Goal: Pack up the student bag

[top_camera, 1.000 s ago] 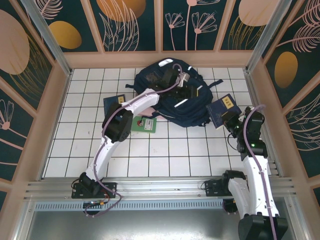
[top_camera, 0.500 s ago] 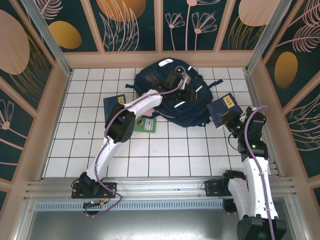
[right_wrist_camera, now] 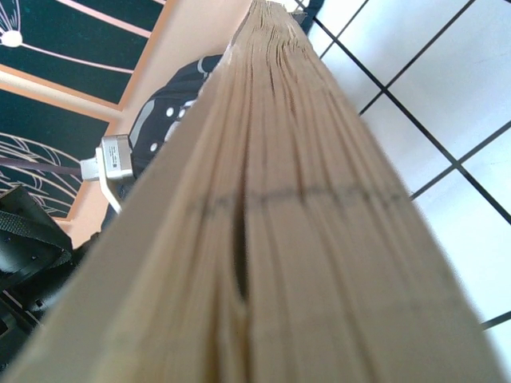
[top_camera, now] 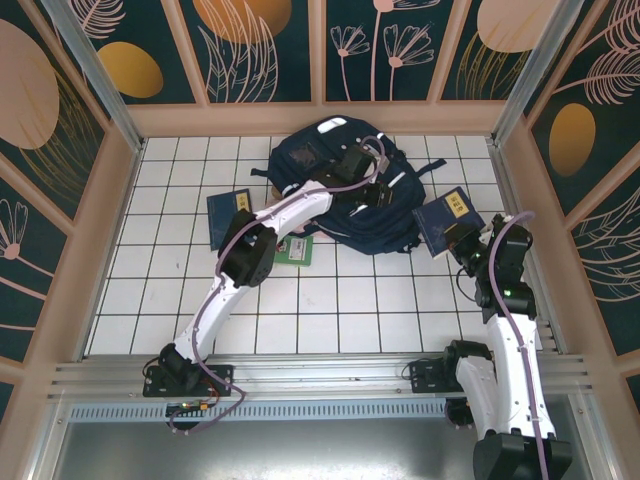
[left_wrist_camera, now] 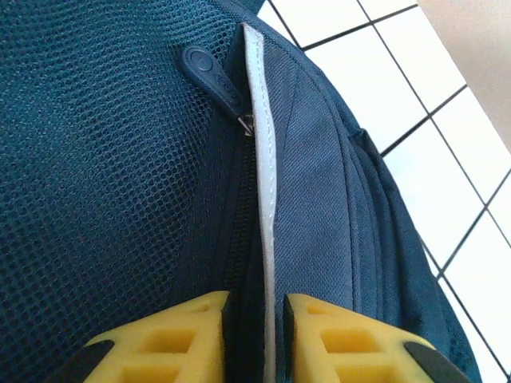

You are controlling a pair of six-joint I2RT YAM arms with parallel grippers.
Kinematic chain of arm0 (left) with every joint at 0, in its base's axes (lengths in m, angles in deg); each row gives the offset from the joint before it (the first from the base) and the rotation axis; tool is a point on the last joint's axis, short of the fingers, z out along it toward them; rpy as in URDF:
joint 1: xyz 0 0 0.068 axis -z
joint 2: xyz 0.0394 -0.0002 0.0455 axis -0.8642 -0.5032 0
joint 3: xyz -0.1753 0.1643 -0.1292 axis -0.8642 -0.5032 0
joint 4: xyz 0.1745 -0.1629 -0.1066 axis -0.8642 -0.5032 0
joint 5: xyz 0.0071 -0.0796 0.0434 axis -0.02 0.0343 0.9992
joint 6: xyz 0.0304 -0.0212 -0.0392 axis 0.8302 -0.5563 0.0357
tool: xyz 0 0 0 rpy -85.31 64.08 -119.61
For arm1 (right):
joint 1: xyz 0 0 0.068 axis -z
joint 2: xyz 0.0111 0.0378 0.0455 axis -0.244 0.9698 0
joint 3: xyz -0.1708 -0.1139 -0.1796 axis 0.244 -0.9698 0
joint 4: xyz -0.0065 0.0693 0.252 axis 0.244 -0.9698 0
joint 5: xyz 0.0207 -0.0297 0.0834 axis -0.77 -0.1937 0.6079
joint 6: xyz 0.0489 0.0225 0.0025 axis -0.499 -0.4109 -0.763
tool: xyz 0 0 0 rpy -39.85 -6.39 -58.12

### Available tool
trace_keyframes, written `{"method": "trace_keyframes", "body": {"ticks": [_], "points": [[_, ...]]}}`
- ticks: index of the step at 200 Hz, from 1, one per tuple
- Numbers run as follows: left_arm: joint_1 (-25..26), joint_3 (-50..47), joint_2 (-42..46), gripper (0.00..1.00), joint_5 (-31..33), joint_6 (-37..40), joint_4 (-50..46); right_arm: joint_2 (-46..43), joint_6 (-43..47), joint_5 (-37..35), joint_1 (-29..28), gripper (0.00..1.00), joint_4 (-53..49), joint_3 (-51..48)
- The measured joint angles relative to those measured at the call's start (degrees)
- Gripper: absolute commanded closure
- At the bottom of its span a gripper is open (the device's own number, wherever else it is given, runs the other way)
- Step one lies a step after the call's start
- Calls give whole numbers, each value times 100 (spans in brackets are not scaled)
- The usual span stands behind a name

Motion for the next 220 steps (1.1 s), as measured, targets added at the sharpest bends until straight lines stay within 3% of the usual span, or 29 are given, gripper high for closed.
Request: {"method": "trace_keyframes", "body": {"ticks": [14, 88, 155, 220], "points": [[35, 17, -15, 100, 184, 90, -44, 0, -4, 28, 20, 100, 0, -15], [0, 428, 131, 100, 330, 249, -363, -131, -22, 24, 37, 100, -74, -20], [-822, 520, 1272, 100, -310, -463, -199, -328, -223, -459, 52, 100, -306, 85], [-1255, 772, 1327, 100, -1012, -1051, -140, 249, -807, 1322, 52, 100, 1537, -487]]}}
